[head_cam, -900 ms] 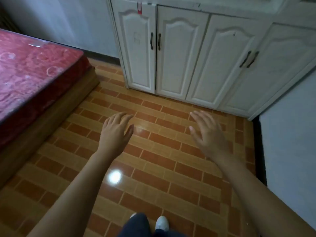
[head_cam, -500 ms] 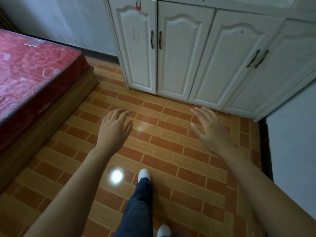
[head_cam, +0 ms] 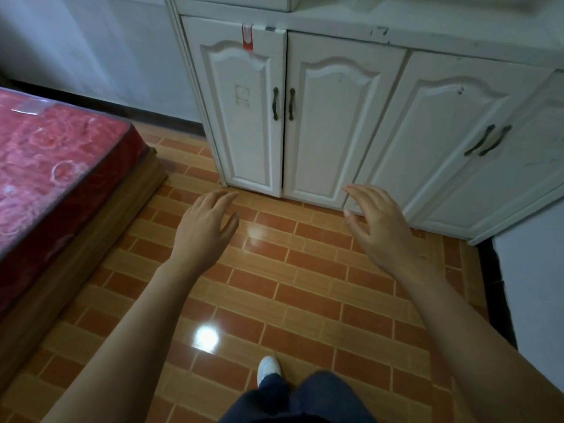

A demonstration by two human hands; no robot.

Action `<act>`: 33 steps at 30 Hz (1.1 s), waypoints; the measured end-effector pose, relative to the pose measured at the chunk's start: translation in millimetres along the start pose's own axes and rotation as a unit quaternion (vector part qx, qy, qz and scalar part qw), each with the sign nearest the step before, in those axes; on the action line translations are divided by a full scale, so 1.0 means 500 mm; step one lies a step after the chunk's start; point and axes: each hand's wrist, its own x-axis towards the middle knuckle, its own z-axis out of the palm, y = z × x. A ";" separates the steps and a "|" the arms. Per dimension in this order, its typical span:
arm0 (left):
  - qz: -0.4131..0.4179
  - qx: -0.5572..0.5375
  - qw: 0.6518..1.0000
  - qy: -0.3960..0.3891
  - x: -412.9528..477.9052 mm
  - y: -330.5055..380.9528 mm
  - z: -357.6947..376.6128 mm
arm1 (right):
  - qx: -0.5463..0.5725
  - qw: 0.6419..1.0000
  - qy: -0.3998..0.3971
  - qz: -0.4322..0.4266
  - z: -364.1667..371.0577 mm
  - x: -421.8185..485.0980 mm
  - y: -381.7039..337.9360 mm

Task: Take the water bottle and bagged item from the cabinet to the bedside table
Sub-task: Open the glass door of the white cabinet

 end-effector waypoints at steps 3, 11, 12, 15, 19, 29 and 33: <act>0.000 -0.013 1.000 0.008 0.068 -0.018 0.003 | 0.002 1.000 0.005 0.000 0.011 0.062 0.007; -0.021 -0.011 1.000 0.008 0.247 -0.078 0.040 | 0.016 1.000 0.009 -0.001 0.053 0.272 0.079; -0.026 -0.011 1.000 0.013 0.275 -0.084 0.043 | 0.016 1.000 0.010 -0.004 0.057 0.304 0.092; -0.049 -0.014 0.998 0.022 0.366 -0.093 0.052 | 0.019 1.000 0.005 -0.013 0.066 0.402 0.135; -0.066 -0.029 0.997 0.037 0.500 -0.085 0.056 | 0.022 0.999 0.000 -0.025 0.065 0.534 0.193; -0.064 -0.030 0.996 0.059 0.729 -0.103 0.069 | 0.021 0.997 -0.025 -0.064 0.094 0.780 0.266; -0.061 -0.017 0.996 0.055 0.809 -0.139 0.076 | 0.024 0.997 -0.024 -0.062 0.124 0.857 0.260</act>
